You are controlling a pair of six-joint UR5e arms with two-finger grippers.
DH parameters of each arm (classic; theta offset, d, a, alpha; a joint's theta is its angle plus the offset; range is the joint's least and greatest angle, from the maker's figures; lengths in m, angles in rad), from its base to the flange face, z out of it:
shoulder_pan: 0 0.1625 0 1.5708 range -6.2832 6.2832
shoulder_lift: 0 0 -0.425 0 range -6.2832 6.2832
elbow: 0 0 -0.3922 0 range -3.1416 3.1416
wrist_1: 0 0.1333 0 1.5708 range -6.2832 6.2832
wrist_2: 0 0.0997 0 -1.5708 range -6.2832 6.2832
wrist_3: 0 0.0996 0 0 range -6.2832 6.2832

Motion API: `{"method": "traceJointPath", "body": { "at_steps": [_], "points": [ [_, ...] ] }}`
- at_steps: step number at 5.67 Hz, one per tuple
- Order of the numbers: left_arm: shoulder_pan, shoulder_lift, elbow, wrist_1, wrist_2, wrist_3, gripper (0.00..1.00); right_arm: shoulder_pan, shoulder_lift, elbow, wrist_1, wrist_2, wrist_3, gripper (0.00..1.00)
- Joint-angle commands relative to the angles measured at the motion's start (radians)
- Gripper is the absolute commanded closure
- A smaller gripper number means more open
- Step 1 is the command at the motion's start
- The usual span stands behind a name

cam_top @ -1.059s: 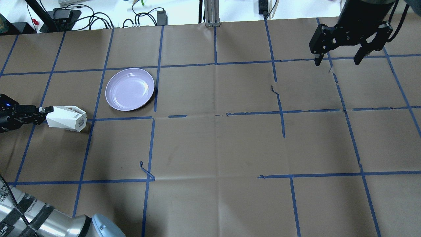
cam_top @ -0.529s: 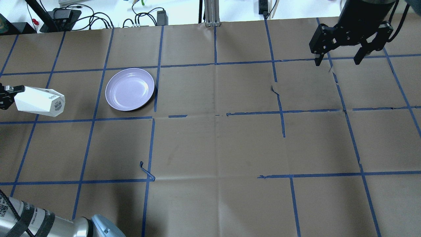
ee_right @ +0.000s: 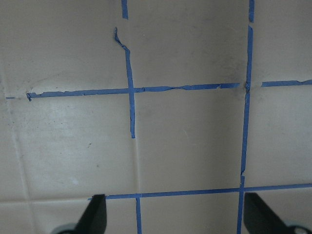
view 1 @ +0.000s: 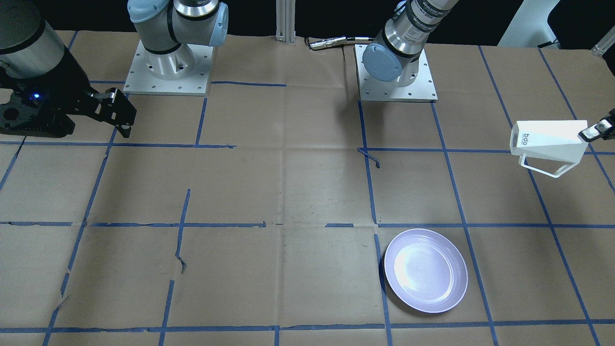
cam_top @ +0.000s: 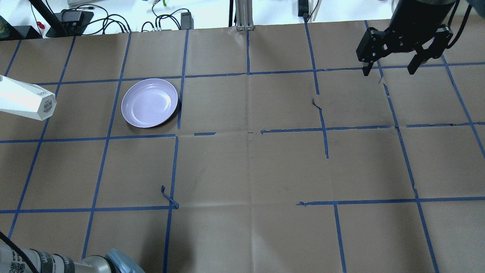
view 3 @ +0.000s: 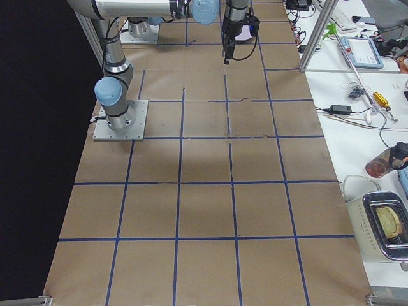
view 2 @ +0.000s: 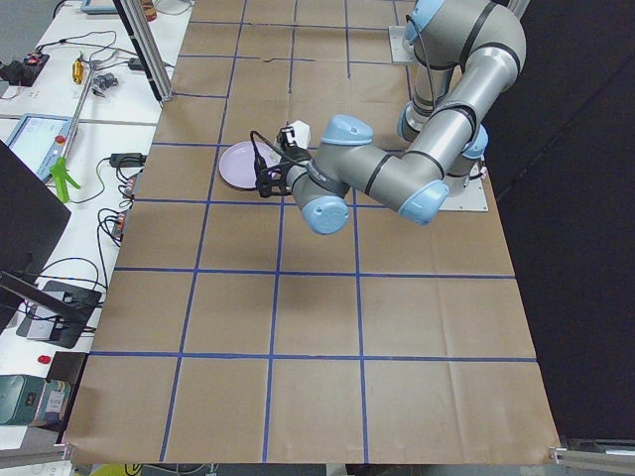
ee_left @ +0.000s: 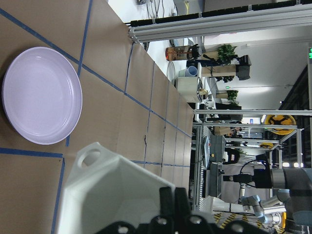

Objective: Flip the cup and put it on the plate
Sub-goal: 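Lift the mug with the left gripper and rotate it upright, then carry the upright mug over the plate and lower it onto it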

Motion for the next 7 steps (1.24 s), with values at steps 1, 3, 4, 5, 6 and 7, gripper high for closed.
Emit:
{"method": "traceJointPath", "body": {
  "at_steps": [1,3,4,5,6,7],
  "points": [
    [-0.201,0.072,-0.005,0.391,0.198,-0.429,1.00,0.000,0.000,0.000,0.000,0.000,0.000,0.00],
    [-0.533,0.062,-0.018,0.810,0.532,-0.810,1.00,0.000,0.000,0.000,0.000,0.000,0.000,0.00],
    [-0.682,0.051,-0.051,0.976,0.713,-0.950,1.00,0.000,0.000,0.000,0.000,0.000,0.000,0.00],
    [-0.799,0.046,-0.103,1.104,0.848,-1.027,1.00,0.000,0.000,0.000,0.000,0.000,0.000,0.00],
    [-0.838,0.045,-0.173,1.222,0.881,-1.039,1.00,0.000,0.000,0.000,0.000,0.000,0.000,0.00],
    [-0.839,0.020,-0.253,1.347,0.883,-1.039,1.00,0.000,0.000,0.000,0.000,0.000,0.000,0.00]
  ]
}}
